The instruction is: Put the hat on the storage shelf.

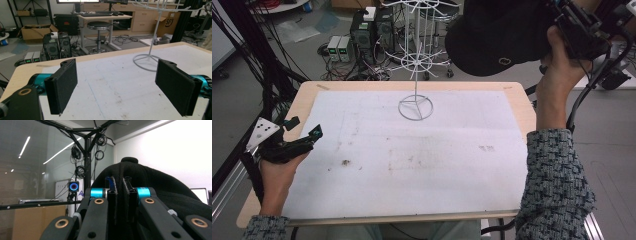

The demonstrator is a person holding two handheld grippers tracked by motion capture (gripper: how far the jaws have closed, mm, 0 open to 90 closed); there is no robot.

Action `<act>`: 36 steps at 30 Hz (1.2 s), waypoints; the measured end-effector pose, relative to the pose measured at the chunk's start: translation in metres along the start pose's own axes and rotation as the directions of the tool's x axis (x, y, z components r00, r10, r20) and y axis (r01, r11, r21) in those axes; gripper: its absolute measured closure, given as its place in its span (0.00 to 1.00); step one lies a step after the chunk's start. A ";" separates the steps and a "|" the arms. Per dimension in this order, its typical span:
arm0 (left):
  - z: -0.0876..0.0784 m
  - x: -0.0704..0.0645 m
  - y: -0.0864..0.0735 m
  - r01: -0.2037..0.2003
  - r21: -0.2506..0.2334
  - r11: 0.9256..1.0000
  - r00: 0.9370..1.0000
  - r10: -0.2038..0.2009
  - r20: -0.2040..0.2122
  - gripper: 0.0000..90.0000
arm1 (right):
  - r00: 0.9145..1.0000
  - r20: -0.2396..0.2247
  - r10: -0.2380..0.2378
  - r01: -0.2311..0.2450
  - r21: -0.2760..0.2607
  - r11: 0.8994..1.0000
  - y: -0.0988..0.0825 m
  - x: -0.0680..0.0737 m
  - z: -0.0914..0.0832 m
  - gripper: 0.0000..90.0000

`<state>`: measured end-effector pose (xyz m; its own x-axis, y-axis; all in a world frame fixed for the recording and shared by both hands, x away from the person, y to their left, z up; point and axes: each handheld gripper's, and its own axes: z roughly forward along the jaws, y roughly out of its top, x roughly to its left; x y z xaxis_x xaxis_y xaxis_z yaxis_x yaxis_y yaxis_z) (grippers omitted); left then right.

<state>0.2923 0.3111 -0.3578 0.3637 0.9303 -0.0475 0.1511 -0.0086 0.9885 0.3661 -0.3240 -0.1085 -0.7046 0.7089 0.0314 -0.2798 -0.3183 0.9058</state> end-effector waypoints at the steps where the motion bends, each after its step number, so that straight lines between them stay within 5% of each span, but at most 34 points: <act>1: 0.000 0.000 0.000 0.000 -0.002 1.000 1.000 0.000 0.000 0.20 | 1.000 0.000 0.000 0.000 0.000 1.000 0.000 0.000 0.000 0.94; 20: -0.002 0.003 0.001 0.002 -0.004 1.000 1.000 -0.002 -0.004 0.20 | 0.995 -0.092 0.037 -0.039 -0.024 0.999 -0.006 0.010 0.031 0.94; 36: -0.002 0.004 0.001 0.006 -0.009 1.000 1.000 -0.006 -0.004 0.20 | 0.987 -0.088 0.137 -0.128 0.101 0.987 -0.051 0.000 0.059 0.90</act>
<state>0.2919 0.3159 -0.3566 0.3590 0.9319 -0.0526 0.1451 0.0000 0.9894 0.4183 -0.2708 -0.1295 -0.7910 0.6004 0.1176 -0.1203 -0.3411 0.9323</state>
